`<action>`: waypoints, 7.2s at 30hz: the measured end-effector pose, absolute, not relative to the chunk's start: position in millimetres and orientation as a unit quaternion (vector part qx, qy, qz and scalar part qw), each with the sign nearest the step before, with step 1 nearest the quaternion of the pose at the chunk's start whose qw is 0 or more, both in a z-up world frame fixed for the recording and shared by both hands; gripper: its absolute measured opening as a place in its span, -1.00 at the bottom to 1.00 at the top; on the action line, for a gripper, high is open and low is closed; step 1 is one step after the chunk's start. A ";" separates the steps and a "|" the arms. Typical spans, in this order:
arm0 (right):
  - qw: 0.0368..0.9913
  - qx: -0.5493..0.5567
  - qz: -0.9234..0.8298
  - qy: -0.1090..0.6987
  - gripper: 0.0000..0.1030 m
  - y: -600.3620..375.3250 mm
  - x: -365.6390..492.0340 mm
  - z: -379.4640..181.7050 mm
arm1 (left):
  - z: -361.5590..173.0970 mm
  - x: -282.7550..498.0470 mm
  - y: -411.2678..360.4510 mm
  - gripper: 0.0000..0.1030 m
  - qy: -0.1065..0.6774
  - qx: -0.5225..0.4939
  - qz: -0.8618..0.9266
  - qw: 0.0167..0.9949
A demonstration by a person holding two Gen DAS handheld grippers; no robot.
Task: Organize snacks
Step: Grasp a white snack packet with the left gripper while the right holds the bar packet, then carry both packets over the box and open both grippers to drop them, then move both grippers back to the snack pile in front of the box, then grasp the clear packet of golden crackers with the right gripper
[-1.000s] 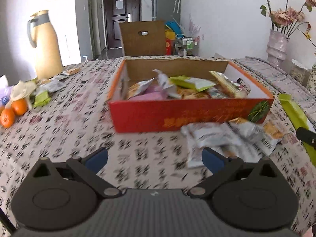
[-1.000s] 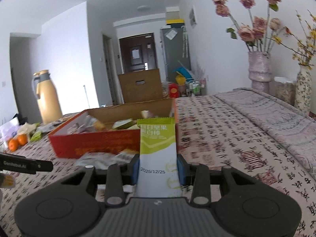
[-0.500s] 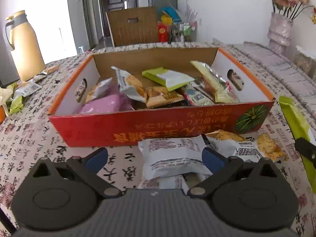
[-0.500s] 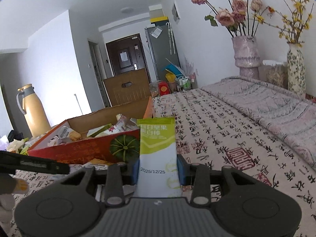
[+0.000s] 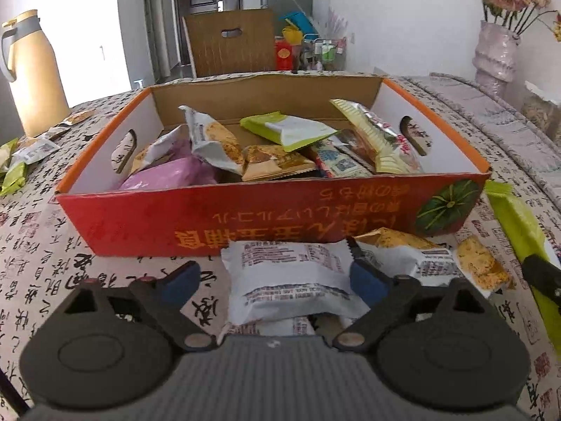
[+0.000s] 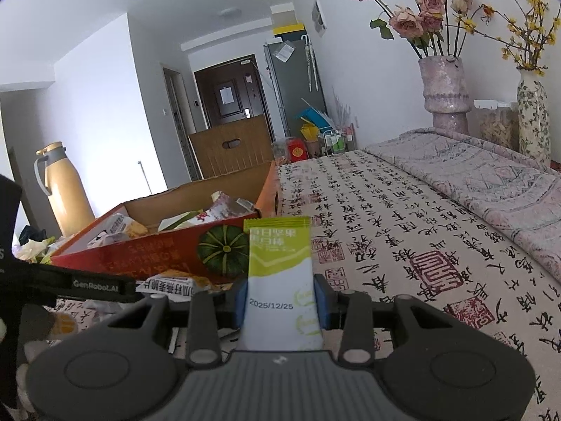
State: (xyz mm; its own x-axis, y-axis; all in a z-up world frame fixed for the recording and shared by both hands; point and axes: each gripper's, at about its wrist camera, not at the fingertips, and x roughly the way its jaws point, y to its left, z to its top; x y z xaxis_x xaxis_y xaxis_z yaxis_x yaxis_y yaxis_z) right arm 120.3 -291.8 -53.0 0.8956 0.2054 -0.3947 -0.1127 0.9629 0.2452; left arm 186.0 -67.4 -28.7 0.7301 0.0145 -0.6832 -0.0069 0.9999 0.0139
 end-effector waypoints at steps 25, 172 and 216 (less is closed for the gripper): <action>0.972 0.100 0.075 0.198 -0.27 -288.6 113.9 -53.4 | 3.6 144.7 -70.3 -0.63 0.315 0.008 -0.045 0.948; 0.973 0.059 0.086 0.208 1.00 -233.0 154.0 7.0 | 40.0 151.1 23.3 1.00 0.262 -0.056 0.053 0.962; 0.928 -0.022 0.084 0.362 1.00 -230.3 196.2 -62.4 | -27.7 123.7 22.2 1.00 0.306 -0.049 0.017 0.950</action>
State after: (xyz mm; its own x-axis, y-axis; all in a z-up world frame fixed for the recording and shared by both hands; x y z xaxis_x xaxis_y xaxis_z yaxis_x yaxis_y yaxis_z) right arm 196.2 -230.3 -62.4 0.7244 0.1395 -0.6751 -0.1710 0.9851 0.0200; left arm 123.7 22.2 -27.7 0.8115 0.0022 -0.5843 -0.0625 0.9946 -0.0831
